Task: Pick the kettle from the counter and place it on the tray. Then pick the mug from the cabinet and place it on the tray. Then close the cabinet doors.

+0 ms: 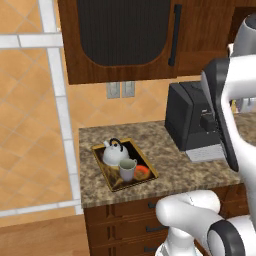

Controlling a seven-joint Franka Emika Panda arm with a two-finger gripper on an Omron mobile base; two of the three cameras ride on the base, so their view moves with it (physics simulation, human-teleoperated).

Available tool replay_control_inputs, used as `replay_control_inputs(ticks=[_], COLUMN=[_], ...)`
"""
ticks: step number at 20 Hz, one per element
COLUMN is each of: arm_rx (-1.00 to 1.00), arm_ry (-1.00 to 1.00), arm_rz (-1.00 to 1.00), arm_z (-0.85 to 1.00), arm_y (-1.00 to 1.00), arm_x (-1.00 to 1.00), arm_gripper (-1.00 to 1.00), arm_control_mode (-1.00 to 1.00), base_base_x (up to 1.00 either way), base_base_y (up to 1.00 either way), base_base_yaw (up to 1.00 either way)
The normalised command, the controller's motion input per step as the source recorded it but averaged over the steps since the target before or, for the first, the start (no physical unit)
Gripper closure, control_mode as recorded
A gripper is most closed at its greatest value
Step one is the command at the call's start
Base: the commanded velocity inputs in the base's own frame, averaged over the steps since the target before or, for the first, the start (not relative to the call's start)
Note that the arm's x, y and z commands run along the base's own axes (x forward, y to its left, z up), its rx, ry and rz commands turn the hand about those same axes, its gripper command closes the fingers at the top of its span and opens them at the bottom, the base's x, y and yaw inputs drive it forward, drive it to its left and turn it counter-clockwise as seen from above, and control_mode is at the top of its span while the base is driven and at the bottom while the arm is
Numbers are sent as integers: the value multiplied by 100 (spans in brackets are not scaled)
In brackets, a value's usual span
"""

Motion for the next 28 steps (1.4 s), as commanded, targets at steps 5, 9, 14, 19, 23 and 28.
replay_control_inputs(ticks=[5,9,14,19,23,28], arm_rx=[-26,-27,-7,0,2,1], arm_ry=[-11,-11,-23,-28,-19,-18], arm_rz=[-2,-15,-19,-16,-20,-23], arm_z=[-1,-11,-7,0,3,1], arm_y=[-67,-70,-73,-68,-67,-62], arm_x=[-25,-38,-58,-59,-56,-49], arm_gripper=[-100,-100,-100,-100,-100,-100], arm_control_mode=[-100,-100,-100,-100,-100,-100], base_base_x=[0,0,0,0,0,0], base_base_y=[0,0,0,0,0,0], base_base_yaw=[0,0,0,0,0,0])
